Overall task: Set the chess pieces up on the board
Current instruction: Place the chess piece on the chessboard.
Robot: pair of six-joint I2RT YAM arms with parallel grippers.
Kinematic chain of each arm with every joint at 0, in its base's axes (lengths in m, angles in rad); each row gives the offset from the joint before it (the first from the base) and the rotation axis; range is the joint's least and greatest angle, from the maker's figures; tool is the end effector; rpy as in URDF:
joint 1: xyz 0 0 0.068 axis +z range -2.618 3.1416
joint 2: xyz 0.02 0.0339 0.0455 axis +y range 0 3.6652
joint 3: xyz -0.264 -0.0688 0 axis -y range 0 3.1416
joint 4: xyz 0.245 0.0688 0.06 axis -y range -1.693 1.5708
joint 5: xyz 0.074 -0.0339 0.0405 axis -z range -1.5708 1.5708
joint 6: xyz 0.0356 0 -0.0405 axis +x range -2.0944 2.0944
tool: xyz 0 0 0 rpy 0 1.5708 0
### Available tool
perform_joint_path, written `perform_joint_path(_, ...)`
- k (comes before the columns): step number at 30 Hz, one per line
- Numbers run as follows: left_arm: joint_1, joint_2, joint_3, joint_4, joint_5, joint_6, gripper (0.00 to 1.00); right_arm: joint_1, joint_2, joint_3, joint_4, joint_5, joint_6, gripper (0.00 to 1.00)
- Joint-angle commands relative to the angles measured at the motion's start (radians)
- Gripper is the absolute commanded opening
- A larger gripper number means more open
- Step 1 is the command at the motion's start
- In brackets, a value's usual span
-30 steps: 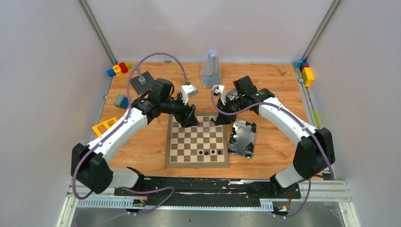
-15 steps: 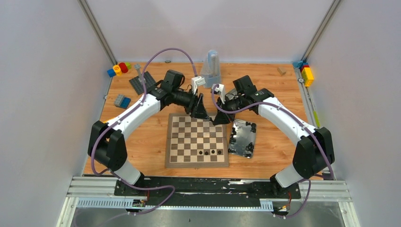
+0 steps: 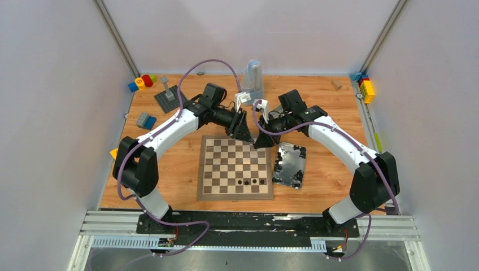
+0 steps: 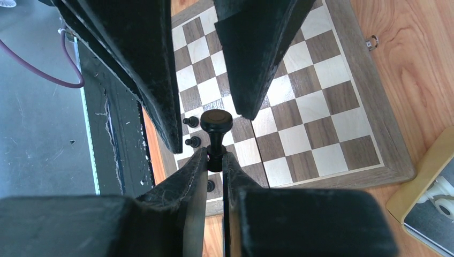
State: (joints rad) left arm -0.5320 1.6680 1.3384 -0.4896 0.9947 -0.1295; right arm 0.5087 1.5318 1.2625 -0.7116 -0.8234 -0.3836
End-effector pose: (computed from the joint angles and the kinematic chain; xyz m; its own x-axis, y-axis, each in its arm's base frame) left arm 0.2956 -0.2087 0.2855 -0.7238 0.3444 -0.5980 0.6820 0.2254 -0.6957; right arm 0.2637 0.1769 0.2884 -0.4158 -0.5231 -0.7440 -0.9091 0.2148 0.3570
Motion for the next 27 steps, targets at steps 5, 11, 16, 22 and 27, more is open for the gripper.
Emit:
perform_joint_path(5,-0.023,0.023,0.06,-0.033,0.031,0.025,0.5,0.005,-0.037,0.0,0.049,-0.007,0.012,0.0)
perform_joint_path(11,-0.023,0.015,0.056,-0.052,0.026,0.048,0.47,0.005,-0.041,-0.006,0.052,0.005,0.01,0.0)
perform_joint_path(16,-0.022,0.011,0.054,-0.061,0.019,0.065,0.42,0.006,-0.042,-0.009,0.052,0.01,0.005,0.0)
perform_joint_path(22,-0.023,0.016,0.053,-0.069,0.02,0.08,0.3,0.005,-0.044,-0.012,0.05,0.02,-0.003,0.0)
perform_joint_path(27,-0.022,0.01,0.049,-0.087,0.019,0.101,0.2,0.004,-0.039,-0.004,0.049,0.046,-0.011,0.02)
